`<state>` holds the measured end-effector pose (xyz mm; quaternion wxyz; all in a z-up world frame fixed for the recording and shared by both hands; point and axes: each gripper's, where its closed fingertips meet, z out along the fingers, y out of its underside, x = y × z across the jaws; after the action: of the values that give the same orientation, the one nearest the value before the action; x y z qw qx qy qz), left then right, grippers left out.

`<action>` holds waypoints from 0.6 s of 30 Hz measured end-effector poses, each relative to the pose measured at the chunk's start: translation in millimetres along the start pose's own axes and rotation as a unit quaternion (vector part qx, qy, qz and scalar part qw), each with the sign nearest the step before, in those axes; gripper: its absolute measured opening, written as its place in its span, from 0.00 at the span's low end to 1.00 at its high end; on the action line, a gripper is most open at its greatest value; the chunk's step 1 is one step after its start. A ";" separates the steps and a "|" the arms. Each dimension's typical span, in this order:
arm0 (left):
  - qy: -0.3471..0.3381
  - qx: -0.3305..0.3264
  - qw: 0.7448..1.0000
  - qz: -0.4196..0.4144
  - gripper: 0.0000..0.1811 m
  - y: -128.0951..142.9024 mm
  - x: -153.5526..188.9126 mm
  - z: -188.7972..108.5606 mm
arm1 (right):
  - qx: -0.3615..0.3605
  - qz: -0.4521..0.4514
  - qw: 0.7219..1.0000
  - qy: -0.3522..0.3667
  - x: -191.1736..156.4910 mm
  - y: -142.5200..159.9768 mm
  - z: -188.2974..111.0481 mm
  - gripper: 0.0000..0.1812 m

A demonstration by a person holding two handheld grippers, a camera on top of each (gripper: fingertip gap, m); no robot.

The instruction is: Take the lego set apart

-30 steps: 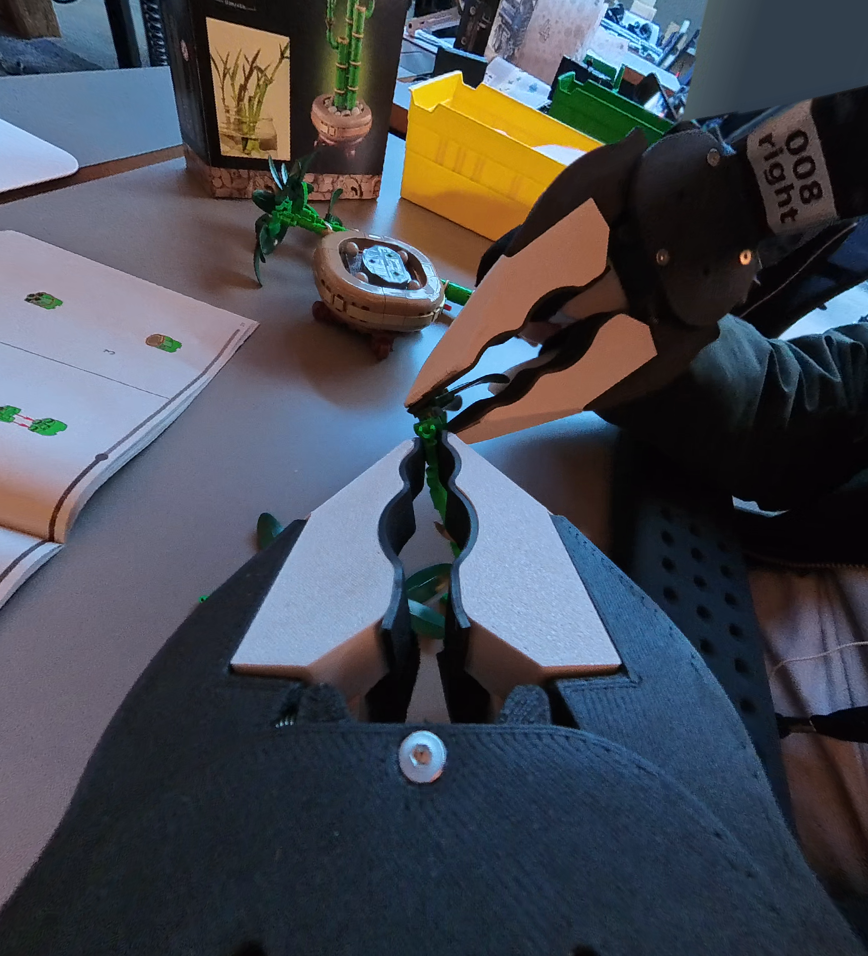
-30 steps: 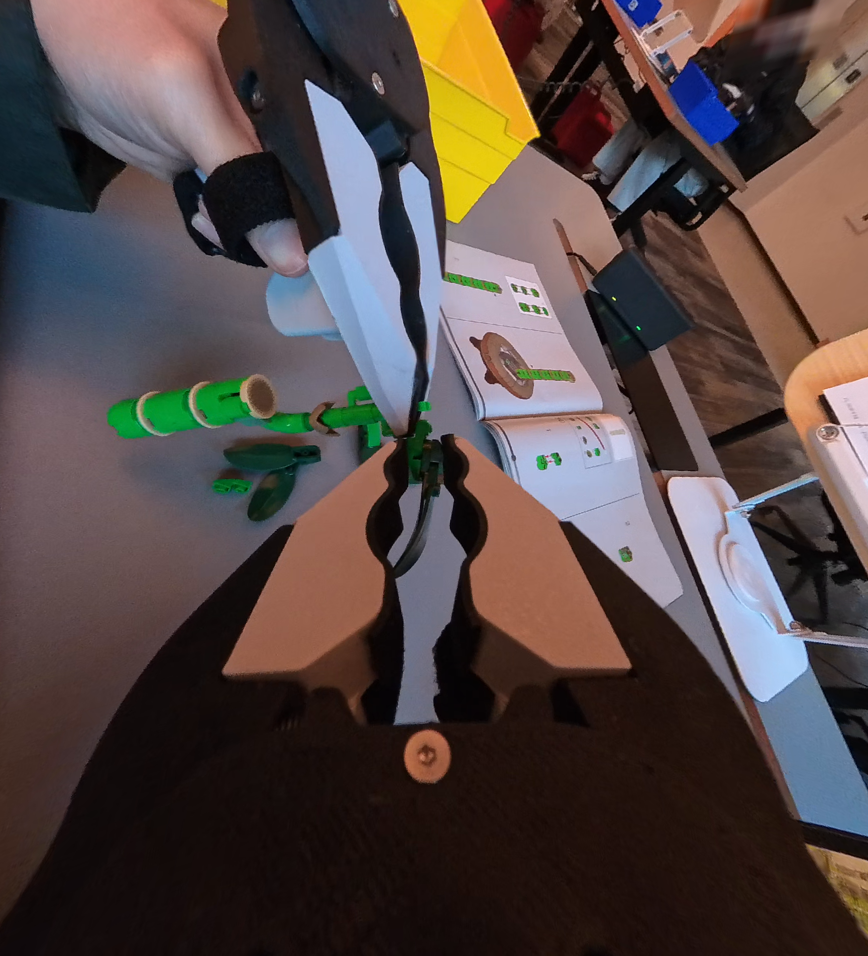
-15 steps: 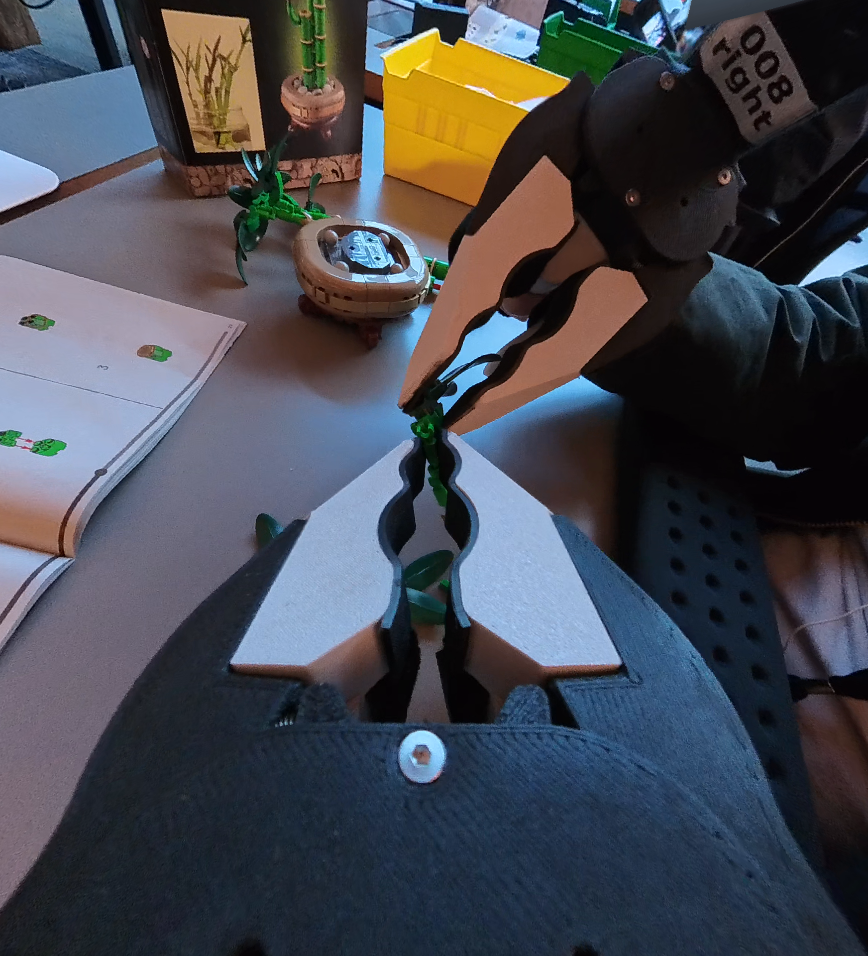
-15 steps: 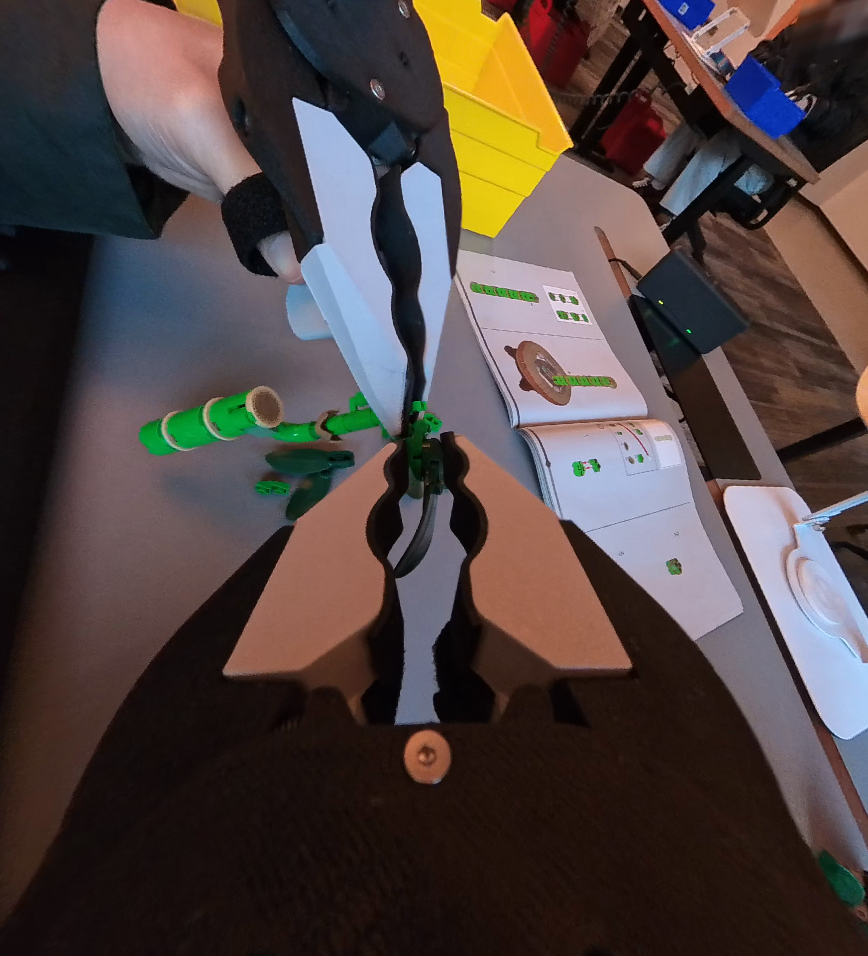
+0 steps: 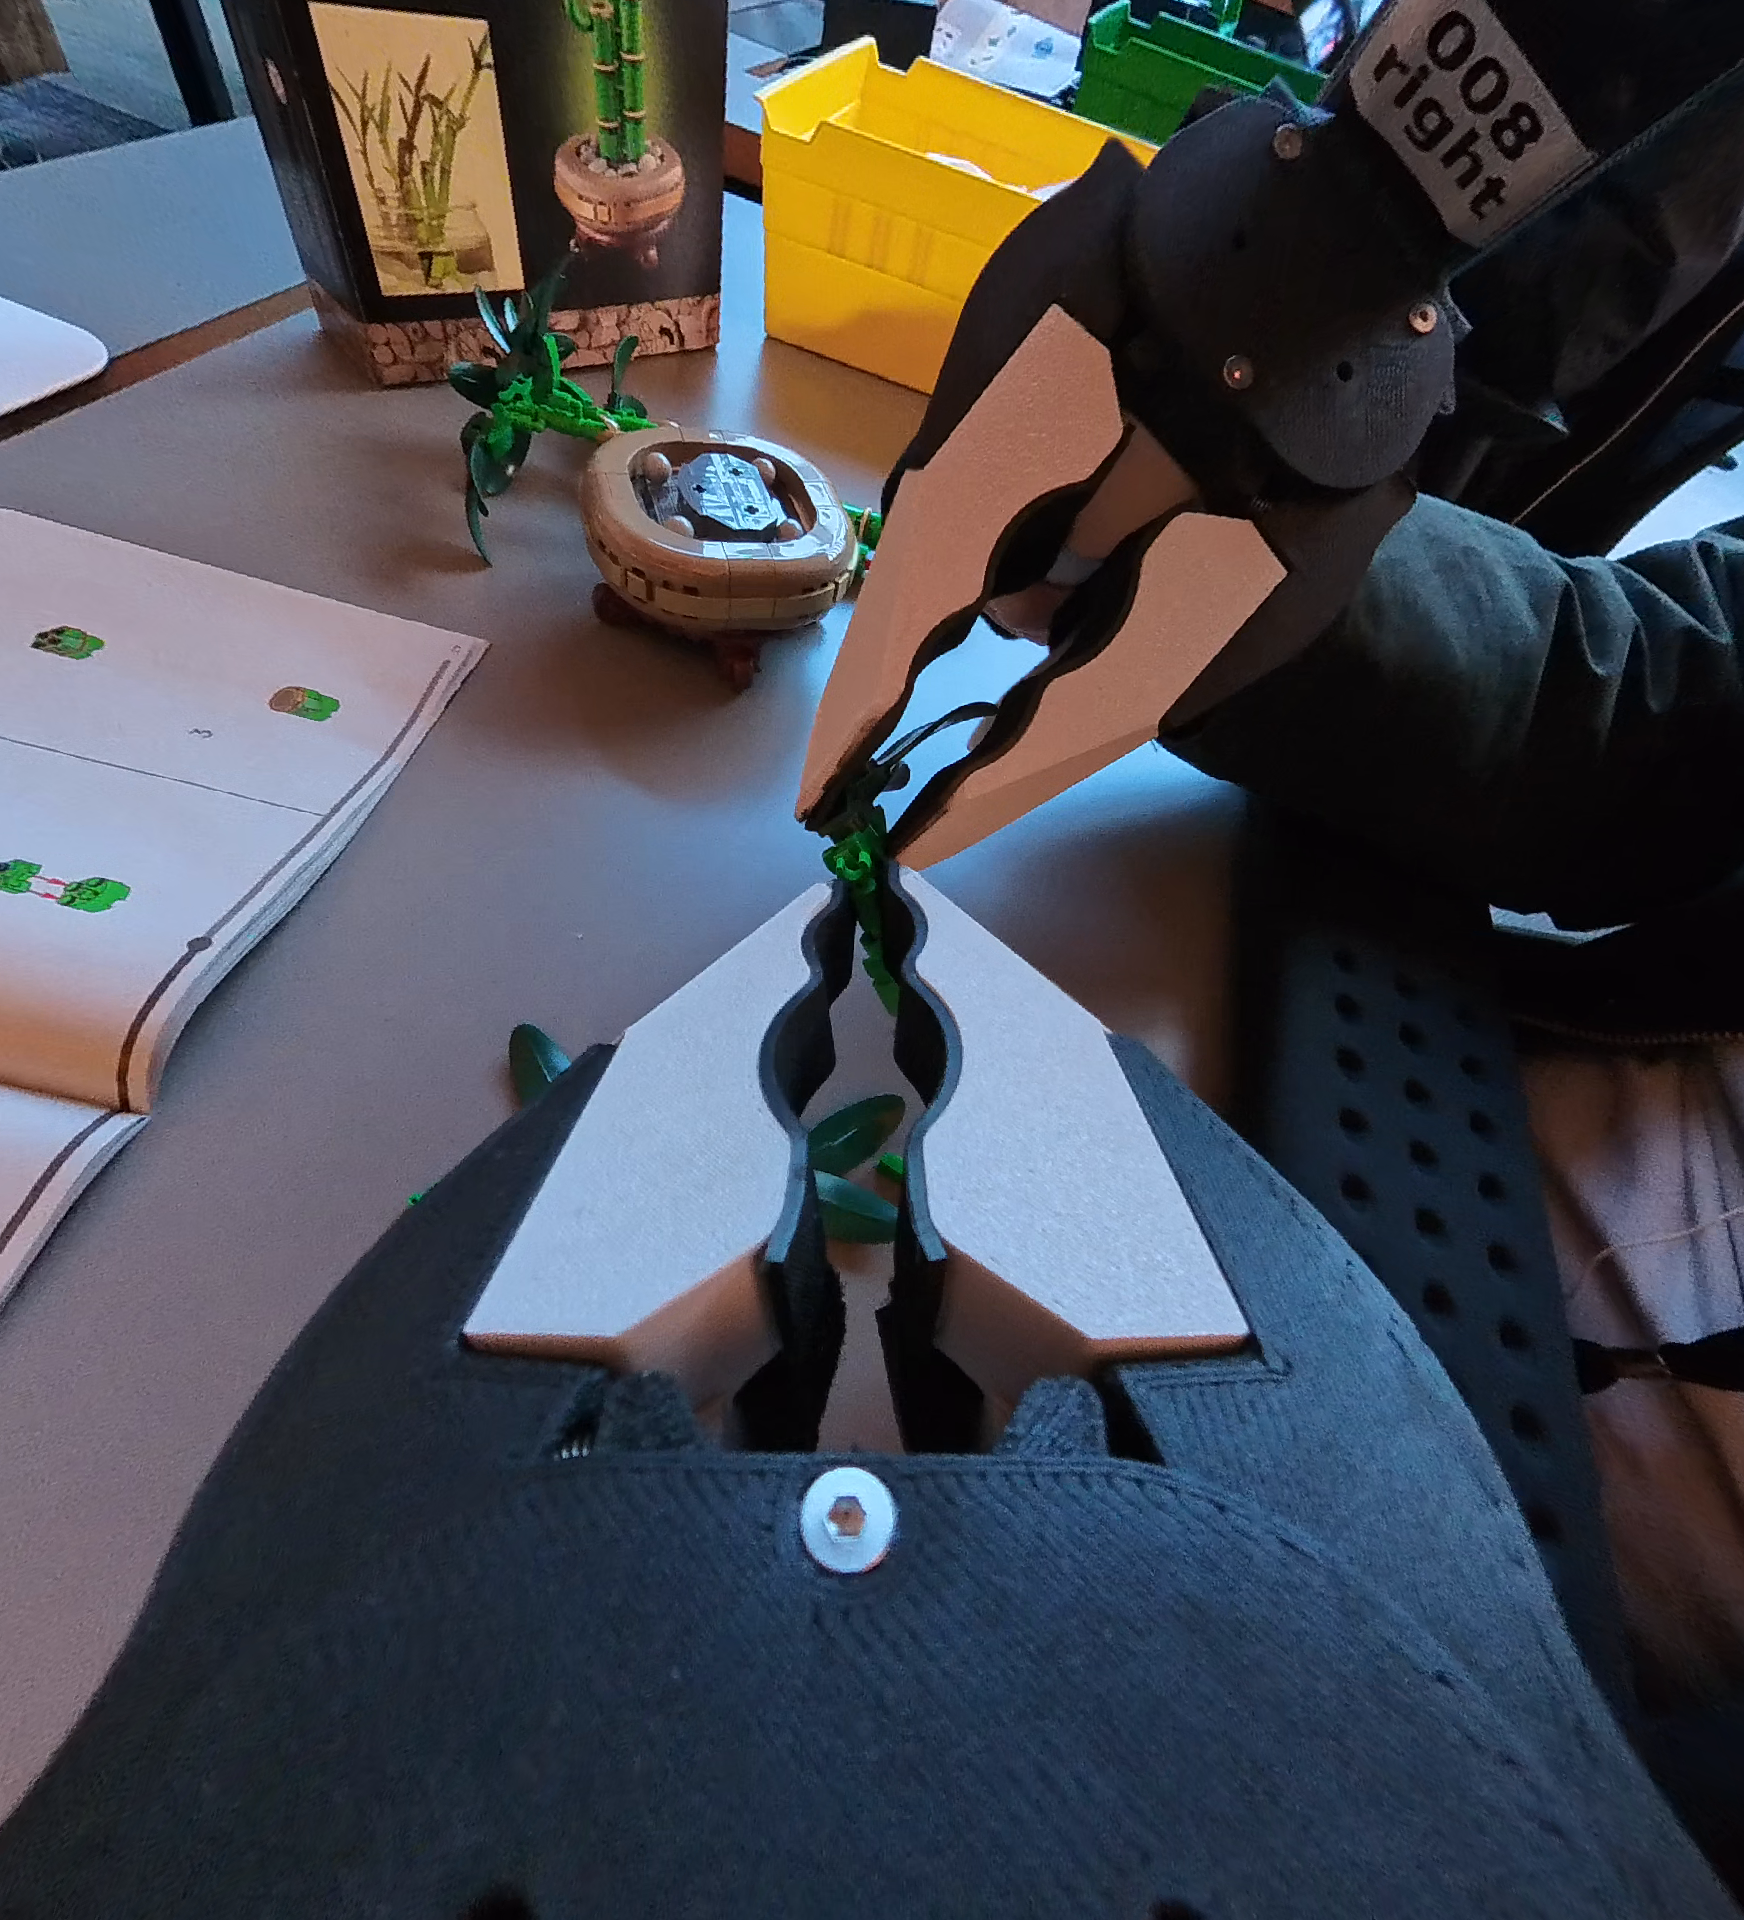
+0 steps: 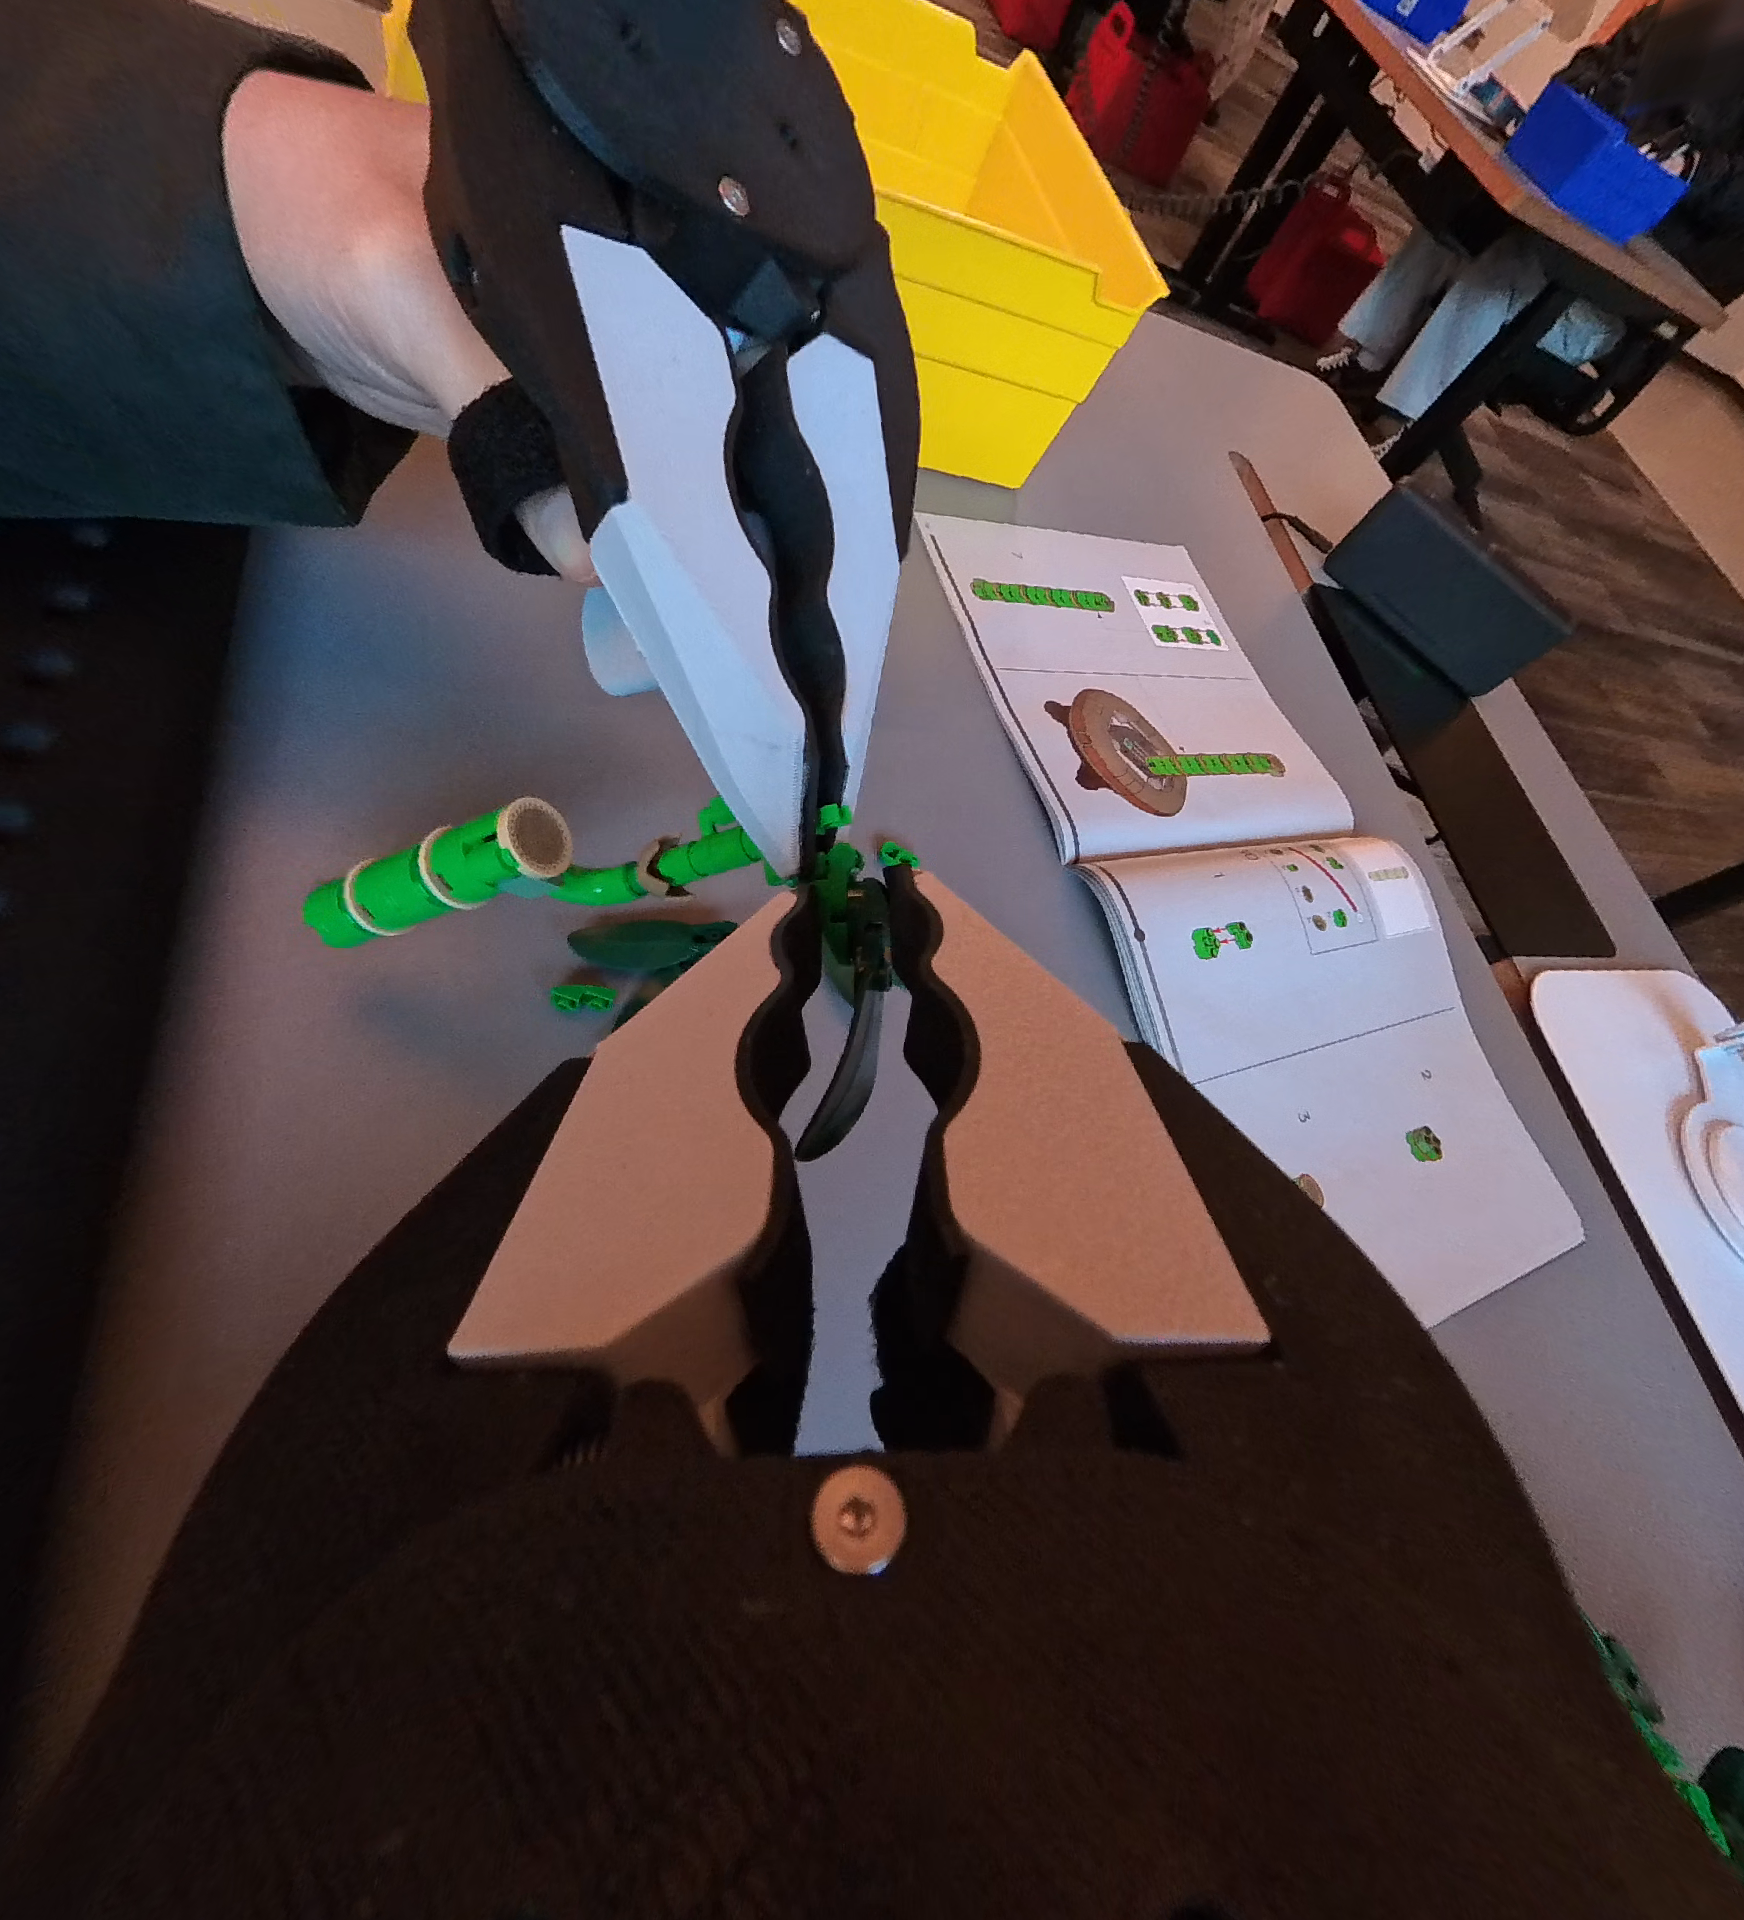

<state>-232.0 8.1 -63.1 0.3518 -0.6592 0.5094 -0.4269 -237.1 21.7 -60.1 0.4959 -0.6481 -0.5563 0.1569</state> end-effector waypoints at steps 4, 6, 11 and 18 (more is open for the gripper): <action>0.004 0.010 1.000 -0.014 0.02 -3.0 -0.7 -1.0 | 0.008 -0.001 1.000 0.007 2.3 -2.1 -0.5 0.06; 0.017 0.039 0.998 -0.037 0.02 -10.3 0.0 -4.2 | 0.022 -0.044 0.998 0.035 4.9 -8.4 -3.1 0.06; 0.069 0.078 0.990 -0.096 0.02 -17.8 1.1 -8.6 | 0.021 -0.116 0.990 0.082 5.1 -15.2 -3.5 0.06; 0.039 0.072 0.990 -0.119 0.02 -11.3 -10.1 -2.7 | 0.001 -0.107 0.988 0.107 12.5 -6.3 2.9 0.07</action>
<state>-231.5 20.5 -53.9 0.3249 -0.6708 0.4088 -0.5267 -238.8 33.3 -52.0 0.5667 -0.5973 -0.5665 0.0331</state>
